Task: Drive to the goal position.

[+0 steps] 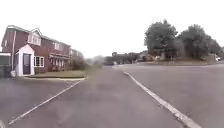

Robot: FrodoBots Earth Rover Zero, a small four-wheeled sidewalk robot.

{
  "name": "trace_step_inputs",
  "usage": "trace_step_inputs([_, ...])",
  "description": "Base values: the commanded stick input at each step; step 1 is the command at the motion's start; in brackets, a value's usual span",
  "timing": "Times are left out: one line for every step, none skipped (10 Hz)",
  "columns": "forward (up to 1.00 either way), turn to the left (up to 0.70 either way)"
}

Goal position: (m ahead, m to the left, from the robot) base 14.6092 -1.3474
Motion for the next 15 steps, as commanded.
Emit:
trace_step_inputs([1.0,0.0])
trace_step_inputs([1.0,0.0])
trace_step_inputs([1.0,0.0])
trace_step_inputs([1.0,0.0])
trace_step_inputs([1.0,0.0])
trace_step_inputs([1.0,0.0])
trace_step_inputs([1.0,0.0])
trace_step_inputs([1.0,0.0])
trace_step_inputs([1.0,0.0])
trace_step_inputs([1.0,0.0])
trace_step_inputs([1.0,0.0])
trace_step_inputs([1.0,0.0])
trace_step_inputs([1.0,0.0])
trace_step_inputs([1.0,0.0])
trace_step_inputs([1.0,0.0])
